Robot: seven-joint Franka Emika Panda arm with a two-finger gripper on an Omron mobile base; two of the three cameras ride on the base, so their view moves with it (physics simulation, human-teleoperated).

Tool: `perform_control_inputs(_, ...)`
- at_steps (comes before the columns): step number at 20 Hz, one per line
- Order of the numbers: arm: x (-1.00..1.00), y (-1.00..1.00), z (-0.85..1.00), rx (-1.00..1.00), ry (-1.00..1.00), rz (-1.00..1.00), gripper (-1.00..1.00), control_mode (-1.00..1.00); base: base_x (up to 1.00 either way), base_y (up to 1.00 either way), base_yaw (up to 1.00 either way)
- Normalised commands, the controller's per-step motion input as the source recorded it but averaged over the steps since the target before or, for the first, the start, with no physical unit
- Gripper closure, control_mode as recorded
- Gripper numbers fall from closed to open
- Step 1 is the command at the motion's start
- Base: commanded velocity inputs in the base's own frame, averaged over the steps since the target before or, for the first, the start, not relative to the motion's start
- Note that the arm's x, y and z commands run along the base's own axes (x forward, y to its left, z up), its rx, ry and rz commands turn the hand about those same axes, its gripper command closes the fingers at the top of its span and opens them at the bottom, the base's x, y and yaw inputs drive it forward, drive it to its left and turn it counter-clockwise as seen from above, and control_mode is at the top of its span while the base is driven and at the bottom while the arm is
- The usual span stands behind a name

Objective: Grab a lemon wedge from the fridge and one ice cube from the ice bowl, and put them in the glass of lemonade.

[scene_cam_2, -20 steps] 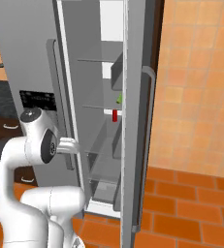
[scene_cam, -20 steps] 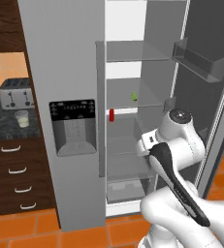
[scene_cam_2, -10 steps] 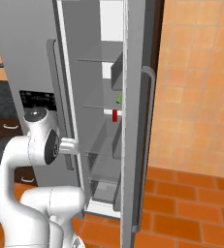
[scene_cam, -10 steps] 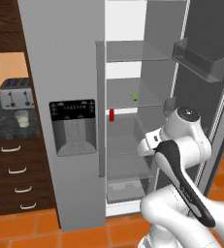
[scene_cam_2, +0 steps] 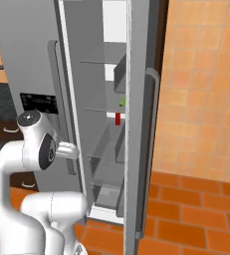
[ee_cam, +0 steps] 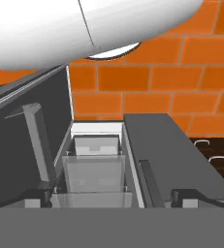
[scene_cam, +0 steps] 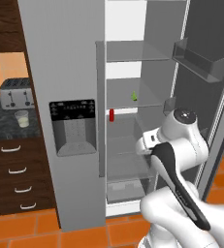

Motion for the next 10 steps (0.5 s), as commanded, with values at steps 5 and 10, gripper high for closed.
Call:
perform_control_inputs(5,-0.11,0.0,0.0,0.03,-0.05,-0.16,-1.0,-1.0,0.0,0.0,0.0)
perform_control_inputs(10,-0.14,0.0,0.0,0.04,-0.03,-0.11,-1.0,1.0,-0.03,0.0,-0.02)
